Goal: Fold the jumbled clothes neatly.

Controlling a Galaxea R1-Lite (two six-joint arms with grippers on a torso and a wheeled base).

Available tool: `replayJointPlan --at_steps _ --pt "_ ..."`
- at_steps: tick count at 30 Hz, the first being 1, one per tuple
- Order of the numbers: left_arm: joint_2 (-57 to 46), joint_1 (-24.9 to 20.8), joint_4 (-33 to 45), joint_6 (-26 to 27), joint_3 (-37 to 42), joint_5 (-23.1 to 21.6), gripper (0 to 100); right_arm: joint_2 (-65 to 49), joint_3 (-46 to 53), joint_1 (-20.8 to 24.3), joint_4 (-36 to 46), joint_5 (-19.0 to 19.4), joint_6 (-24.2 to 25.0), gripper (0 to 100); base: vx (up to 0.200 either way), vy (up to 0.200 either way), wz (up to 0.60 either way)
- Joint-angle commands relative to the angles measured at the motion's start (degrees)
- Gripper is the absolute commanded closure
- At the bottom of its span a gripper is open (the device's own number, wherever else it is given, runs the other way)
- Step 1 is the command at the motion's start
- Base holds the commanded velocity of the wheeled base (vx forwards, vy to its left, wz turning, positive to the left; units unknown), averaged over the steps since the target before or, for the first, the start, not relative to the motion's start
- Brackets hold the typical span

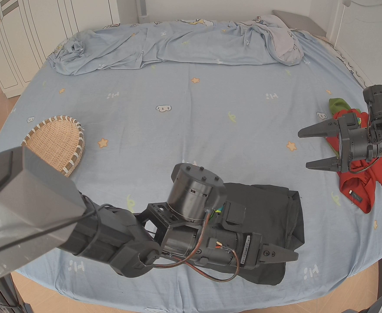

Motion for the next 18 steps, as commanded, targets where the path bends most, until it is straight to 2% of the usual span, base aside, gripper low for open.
replayJointPlan --at_steps 1,4,11,18 --pt "-2.38 2.3 -0.27 0.02 -0.19 0.11 0 -1.01 1.75 -1.92 1.94 -0.08 -0.98 0 0.0 0.0 0.0" --pt "-2.73 6.07 -1.24 0.19 -0.54 0.2 0 -1.19 5.0 -3.5 3.96 -0.17 -5.02 0 0.0 0.0 0.0" --pt "-1.76 14.69 -2.56 -0.16 -1.33 0.11 0 3.74 14.75 -5.87 4.23 0.0 -19.08 0 0.0 0.0 0.0" --pt "-2.29 16.89 -2.56 -0.25 0.77 0.02 0 3.38 19.76 -6.49 1.77 0.09 -20.4 0 0.0 0.0 0.0"
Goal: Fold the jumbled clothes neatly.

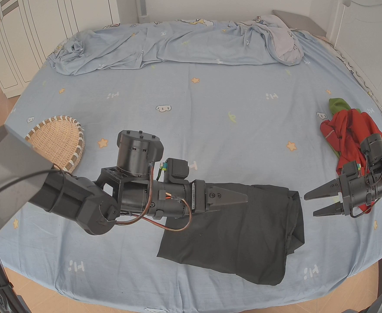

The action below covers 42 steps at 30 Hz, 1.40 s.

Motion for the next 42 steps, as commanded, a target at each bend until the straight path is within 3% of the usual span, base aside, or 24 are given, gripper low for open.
replayJointPlan --at_steps 1,7,11,16,29,30,42 --pt "-0.08 1.65 -0.07 -0.05 1.08 -0.09 0 1.02 4.29 -0.12 -2.38 -0.25 -0.38 0 0.0 0.0 0.0" --pt "0.98 1.38 -0.07 -0.14 0.64 -0.09 0 4.98 7.19 3.66 -11.96 -1.21 0.14 0 0.0 0.0 0.0" --pt "0.98 1.73 -0.07 -0.14 0.38 -0.09 0 8.32 6.58 6.04 -13.01 -1.83 0.5 0 0.0 0.0 0.0" --pt "0.89 2.09 -0.07 -0.23 0.73 -0.09 0 10.08 7.19 7.44 -16.26 -5.61 0.5 0 0.0 0.0 0.0" --pt "0.36 1.73 -0.07 -0.23 2.05 -0.09 0 12.89 1.48 8.67 -18.9 -5.96 3.05 0 0.0 0.0 0.0" --pt "0.36 1.82 -0.07 -0.23 2.22 -0.09 0 12.98 1.48 9.03 -18.99 -5.96 3.31 100 0.0 0.0 0.0" --pt "0.45 2.0 -0.07 -0.23 2.66 -0.18 0 10.34 2.27 9.11 -18.55 -6.05 3.4 100 0.0 0.0 0.0"
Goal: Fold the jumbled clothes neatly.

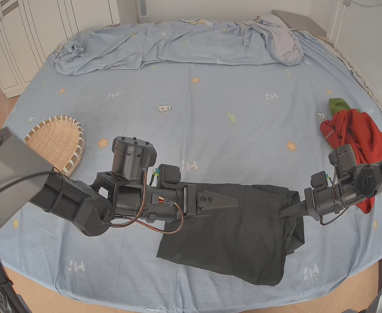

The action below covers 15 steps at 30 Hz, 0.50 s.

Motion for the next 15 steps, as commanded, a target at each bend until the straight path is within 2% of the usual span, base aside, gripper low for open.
replayJointPlan --at_steps 1,9,15 --pt "0.2 0.12 -0.03 -0.03 0.09 -0.05 0 -2.37 -0.23 -0.39 -0.06 0.02 0.17 100 0.0 0.0 0.0" --pt "0.02 0.56 -0.03 -0.03 0.0 -0.05 0 -3.24 -7.96 -1.53 0.12 0.11 5.44 100 0.0 0.0 0.0" --pt "-0.24 0.65 0.05 -0.12 0.18 -0.05 0 0.18 -16.31 -2.76 7.85 0.02 5.35 100 0.0 0.0 0.0"
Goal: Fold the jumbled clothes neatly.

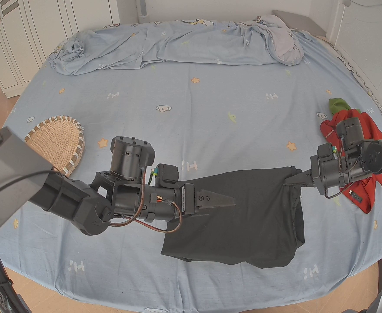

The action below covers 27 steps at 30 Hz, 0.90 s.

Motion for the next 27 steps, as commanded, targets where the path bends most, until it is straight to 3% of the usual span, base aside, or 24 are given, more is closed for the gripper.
replayJointPlan --at_steps 1,14,15,21,27 --pt "-0.32 0.13 0.04 -0.05 0.13 0.0 0 3.49 -6.47 -1.6 4.04 -0.06 -0.12 100 0.0 0.0 0.0" --pt "-0.49 0.3 0.04 0.04 1.01 0.0 0 8.85 -8.76 -2.39 4.56 -0.24 -0.03 100 0.0 0.0 0.0" --pt "-0.58 0.48 0.04 0.04 1.01 0.0 0 8.93 -8.58 -2.39 4.56 -0.41 -0.03 0 0.0 0.0 0.0" --pt "-1.72 1.71 0.04 0.13 2.24 -0.18 0 7.97 -7.09 -3.36 6.06 -0.68 -0.56 0 0.0 0.0 0.0" --pt "-4.1 4.43 -0.05 0.13 3.03 -0.36 0 2.17 -3.92 -7.31 10.54 -0.59 -4.78 0 0.0 0.0 0.0"
